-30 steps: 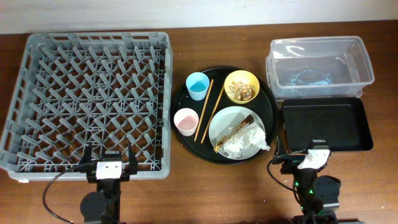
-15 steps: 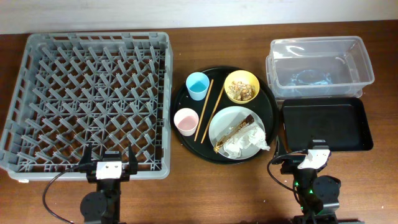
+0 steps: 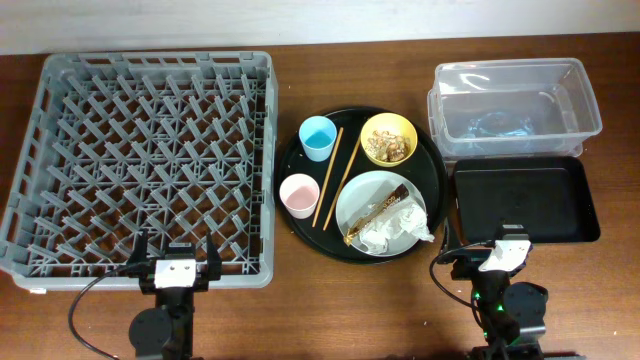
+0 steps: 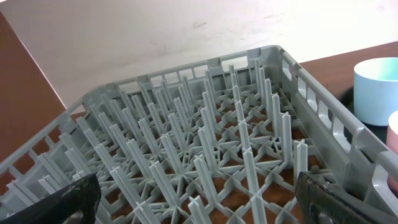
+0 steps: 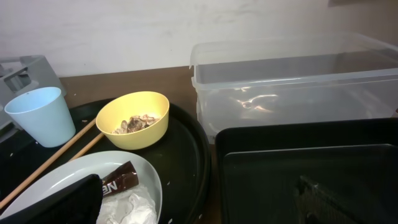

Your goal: Sort waste into correct bins and load items into the dishwasher rack

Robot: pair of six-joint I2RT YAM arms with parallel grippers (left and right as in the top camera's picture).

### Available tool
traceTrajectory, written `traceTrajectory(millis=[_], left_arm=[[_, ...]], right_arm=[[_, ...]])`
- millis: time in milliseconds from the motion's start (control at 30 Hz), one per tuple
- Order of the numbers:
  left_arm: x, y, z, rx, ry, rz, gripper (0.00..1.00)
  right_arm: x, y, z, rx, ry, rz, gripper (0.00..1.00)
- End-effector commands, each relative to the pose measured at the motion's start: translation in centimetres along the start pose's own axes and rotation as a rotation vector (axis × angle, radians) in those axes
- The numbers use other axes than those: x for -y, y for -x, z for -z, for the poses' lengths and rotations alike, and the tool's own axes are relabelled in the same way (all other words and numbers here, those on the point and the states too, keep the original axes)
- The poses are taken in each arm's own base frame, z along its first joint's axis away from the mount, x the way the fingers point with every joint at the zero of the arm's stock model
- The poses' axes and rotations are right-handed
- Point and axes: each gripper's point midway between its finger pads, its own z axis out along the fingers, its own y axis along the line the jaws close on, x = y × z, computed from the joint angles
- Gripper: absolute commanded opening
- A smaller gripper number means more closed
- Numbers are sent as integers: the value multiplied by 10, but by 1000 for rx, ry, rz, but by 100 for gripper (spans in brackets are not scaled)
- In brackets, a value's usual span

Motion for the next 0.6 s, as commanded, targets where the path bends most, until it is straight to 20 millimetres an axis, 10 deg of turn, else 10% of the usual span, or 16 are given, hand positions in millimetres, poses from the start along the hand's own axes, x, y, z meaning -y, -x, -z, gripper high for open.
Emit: traceTrajectory(millis=[0, 567], left_arm=[[1, -1, 0, 5, -5, -15, 100], [1, -1, 0, 6, -5, -15, 100]], right_arm=[[3, -4, -1, -9, -12, -3, 99], [1, 10, 0, 49, -3, -5, 98]])
